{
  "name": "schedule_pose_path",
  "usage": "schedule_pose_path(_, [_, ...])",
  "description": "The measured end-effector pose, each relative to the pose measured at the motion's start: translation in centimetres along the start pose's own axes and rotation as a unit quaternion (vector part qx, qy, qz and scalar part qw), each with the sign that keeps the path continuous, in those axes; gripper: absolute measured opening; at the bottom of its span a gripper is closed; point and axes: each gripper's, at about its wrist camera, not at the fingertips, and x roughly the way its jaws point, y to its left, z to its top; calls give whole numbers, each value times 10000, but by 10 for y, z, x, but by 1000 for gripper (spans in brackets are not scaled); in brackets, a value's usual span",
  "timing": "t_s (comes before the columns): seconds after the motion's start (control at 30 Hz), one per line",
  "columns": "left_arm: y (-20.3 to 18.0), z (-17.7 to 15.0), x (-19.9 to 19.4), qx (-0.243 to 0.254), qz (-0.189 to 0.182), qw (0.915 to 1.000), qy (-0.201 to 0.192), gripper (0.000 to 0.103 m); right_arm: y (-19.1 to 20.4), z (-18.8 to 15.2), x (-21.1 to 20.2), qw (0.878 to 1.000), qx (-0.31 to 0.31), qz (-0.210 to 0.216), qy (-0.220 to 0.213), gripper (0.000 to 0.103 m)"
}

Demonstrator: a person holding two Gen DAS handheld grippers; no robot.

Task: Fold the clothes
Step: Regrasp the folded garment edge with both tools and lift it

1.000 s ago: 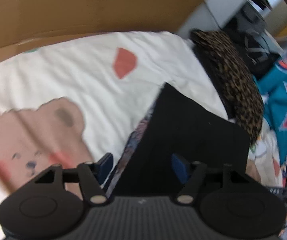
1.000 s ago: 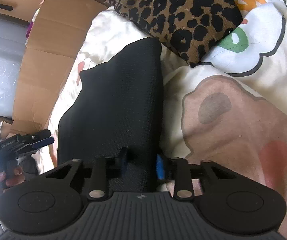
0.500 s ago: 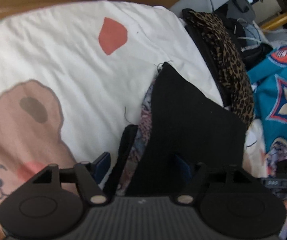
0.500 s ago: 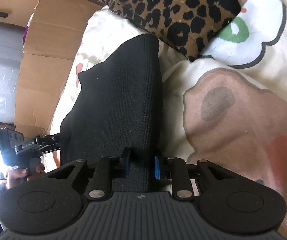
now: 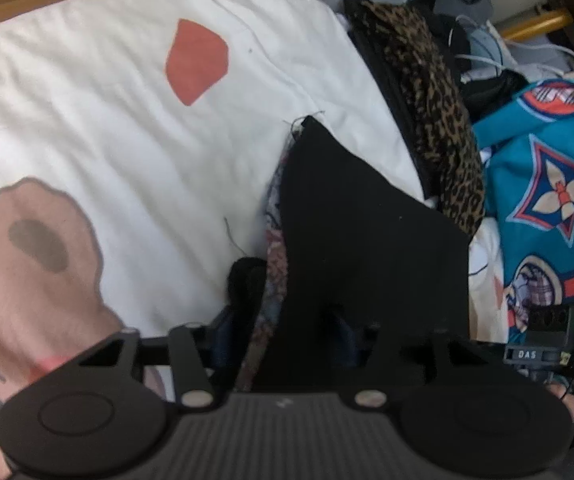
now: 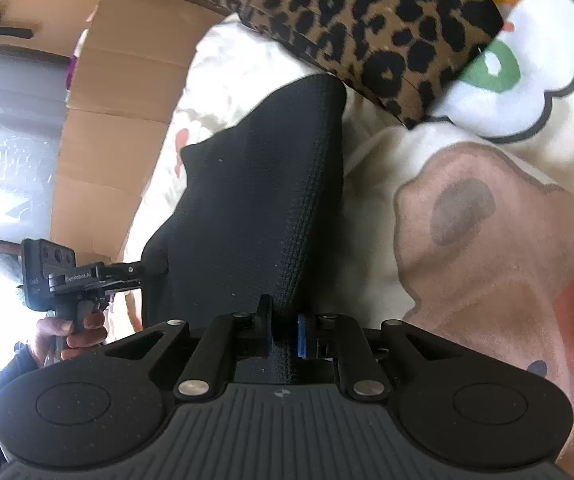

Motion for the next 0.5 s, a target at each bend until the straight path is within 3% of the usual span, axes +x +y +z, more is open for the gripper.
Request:
schedule_pose_path(0.1, [6,5,8,-216,-156,9996,131,70,-5,-3,2,10000,43,5,53,30])
schedule_pose_path(0.3, [9,8,14,-204,-390,9987,249,75,-11,-7,13,9992,274,273,75,32])
schedule_pose_path(0.37, [7,7,15,-146,-396,9987,273,57,-12,-6,17,9988,362,323,43,32])
schedule_pose_path(0.43, [4,6,16,-150,-404,9986,305,50,-8,-5,18,9987,364,352,10,30])
schedule_pose_path(0.47, [2,6,15,-97,-407,9986,310,46,-6,-4,18,9988,331,355,-6,25])
schedule_pose_path(0.5, [0,7,14,-63,-437,9985,321,44,-3,-4,17,9991,253,327,-18,12])
